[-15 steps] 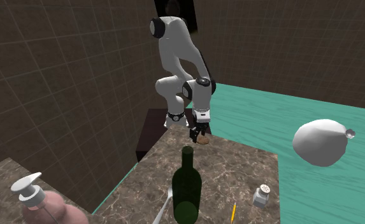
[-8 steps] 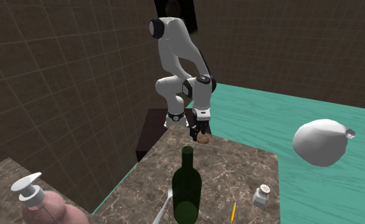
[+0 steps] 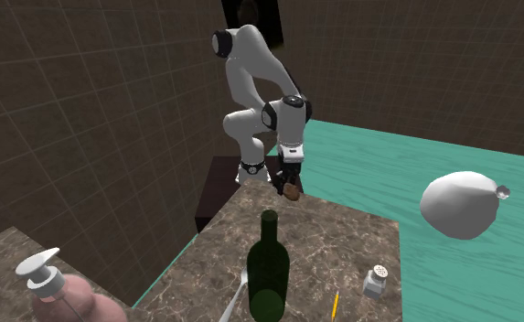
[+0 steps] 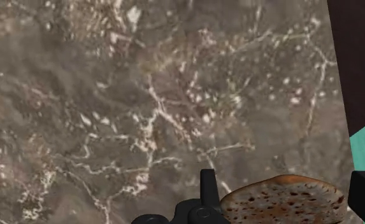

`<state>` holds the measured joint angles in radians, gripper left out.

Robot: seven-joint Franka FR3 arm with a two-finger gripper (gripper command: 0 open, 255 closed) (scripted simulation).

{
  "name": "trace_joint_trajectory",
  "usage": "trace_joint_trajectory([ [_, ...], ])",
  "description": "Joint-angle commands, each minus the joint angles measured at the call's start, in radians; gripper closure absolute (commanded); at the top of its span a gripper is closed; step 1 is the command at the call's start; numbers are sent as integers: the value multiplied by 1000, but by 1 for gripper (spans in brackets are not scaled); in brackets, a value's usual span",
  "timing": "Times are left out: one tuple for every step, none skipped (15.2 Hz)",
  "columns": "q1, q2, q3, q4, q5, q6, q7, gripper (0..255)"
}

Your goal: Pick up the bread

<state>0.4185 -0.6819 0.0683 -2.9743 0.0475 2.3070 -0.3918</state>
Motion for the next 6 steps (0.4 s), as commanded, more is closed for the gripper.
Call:
trace_joint_trajectory([
  [-2, -26, -3, 17, -2, -44, -2, 255],
  [-2, -38, -4, 25, -3, -64, -2, 255],
  [-2, -49, -5, 33, -4, -83, -2, 255],
  [-2, -60, -5, 42, -4, -103, -3, 255],
  [-2, -62, -5, 43, -4, -106, -3, 255],
  [-2, -61, -5, 43, -4, -105, -3, 255],
])
